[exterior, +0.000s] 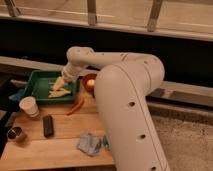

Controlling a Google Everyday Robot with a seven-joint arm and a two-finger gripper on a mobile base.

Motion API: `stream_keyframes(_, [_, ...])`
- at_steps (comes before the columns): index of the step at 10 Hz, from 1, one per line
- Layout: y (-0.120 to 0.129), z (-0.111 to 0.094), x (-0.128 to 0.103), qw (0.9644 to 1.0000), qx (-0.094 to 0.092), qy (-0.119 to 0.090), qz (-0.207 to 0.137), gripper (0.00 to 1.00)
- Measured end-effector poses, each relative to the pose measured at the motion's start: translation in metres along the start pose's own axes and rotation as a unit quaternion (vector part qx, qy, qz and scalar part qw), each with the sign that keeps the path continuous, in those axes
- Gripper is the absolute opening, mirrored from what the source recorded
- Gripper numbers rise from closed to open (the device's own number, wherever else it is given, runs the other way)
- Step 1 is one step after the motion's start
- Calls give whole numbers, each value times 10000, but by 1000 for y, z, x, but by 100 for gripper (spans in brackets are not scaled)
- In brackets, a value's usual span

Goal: Place banana in table surface

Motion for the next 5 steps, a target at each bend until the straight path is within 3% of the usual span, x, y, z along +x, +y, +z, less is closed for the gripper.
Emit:
stream_keyframes(1, [-2, 3, -7, 10000, 57, -18, -10, 80])
stream_keyframes(3, [-11, 8, -24, 9984, 455, -254, 211, 80])
stream_keyframes(4, [-13, 8, -30, 9939, 874, -541, 395, 80])
stream_keyframes(5, [-11, 4, -34, 9895, 1114, -792, 480, 80])
